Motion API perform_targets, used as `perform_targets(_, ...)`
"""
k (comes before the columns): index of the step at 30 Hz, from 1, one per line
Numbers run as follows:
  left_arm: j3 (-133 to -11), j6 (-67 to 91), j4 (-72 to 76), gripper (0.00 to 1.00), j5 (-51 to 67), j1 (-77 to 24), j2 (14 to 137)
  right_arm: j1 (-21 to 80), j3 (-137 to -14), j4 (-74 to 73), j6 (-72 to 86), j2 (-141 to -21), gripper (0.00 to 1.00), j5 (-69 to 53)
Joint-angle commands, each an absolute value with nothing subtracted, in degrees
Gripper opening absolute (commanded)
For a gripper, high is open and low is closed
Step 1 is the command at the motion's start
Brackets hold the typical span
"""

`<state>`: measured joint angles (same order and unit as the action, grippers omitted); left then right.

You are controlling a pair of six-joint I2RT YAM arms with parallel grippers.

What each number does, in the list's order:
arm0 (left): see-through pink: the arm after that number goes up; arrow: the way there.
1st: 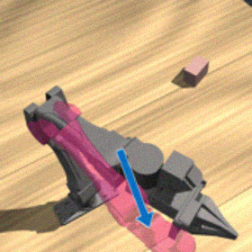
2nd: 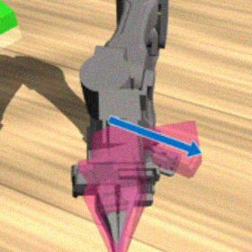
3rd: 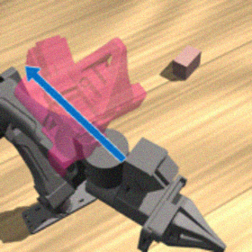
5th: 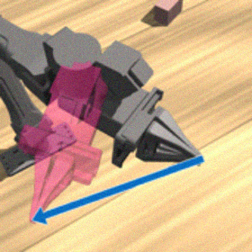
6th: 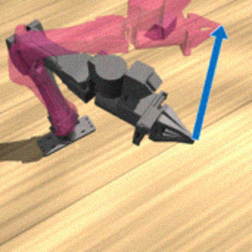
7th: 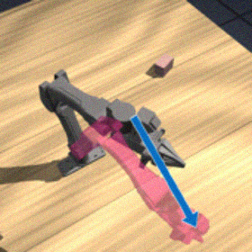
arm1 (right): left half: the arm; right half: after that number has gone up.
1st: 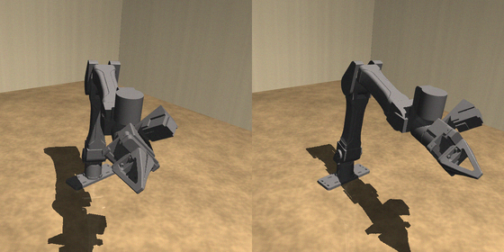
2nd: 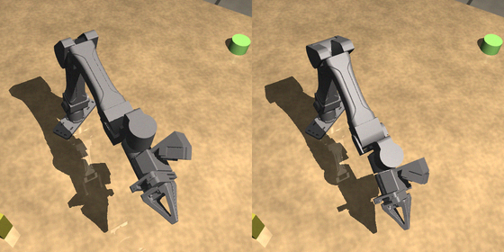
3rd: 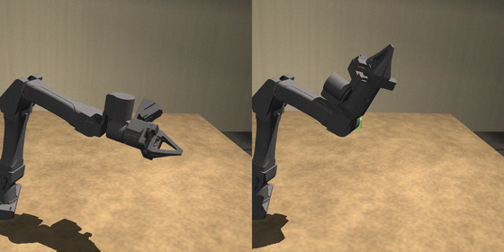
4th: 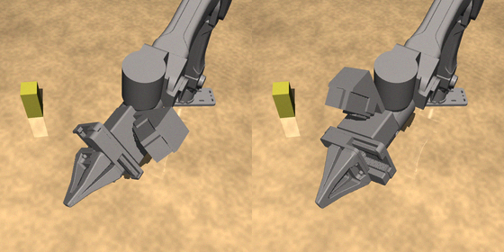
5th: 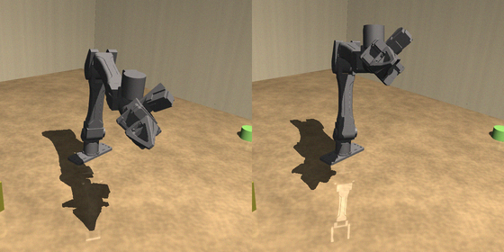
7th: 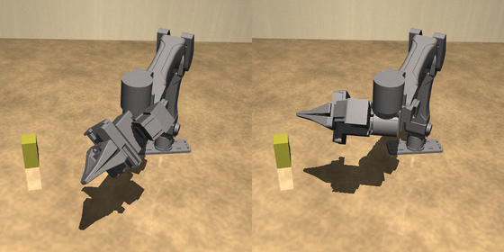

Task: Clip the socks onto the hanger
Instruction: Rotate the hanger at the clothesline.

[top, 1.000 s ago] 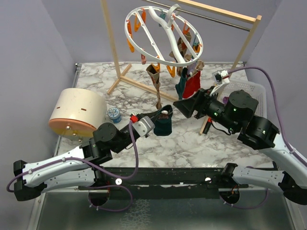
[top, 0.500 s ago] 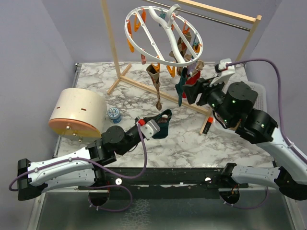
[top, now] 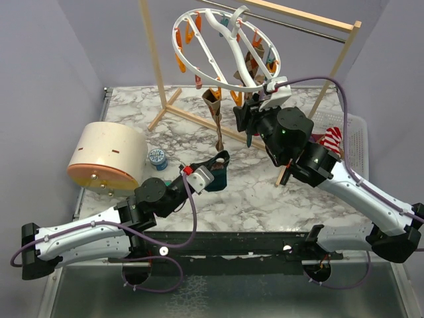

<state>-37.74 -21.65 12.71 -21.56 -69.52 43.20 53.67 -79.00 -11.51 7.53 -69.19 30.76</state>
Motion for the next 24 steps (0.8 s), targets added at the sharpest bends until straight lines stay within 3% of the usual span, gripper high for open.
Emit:
perform_targets(1, -37.15, -21.10, 12.11, 0.00, -23.53, -69.77, 42.09, 52.55, -78.76, -4.35, 5.92, -71.39, 0.55, 37.25)
perform_targets(24, -33.97, -18.74, 8.79, 0.00, -25.36, -69.76, 38.06, 31.28, -79.40, -7.88, 17.97, -71.40, 0.55, 25.35)
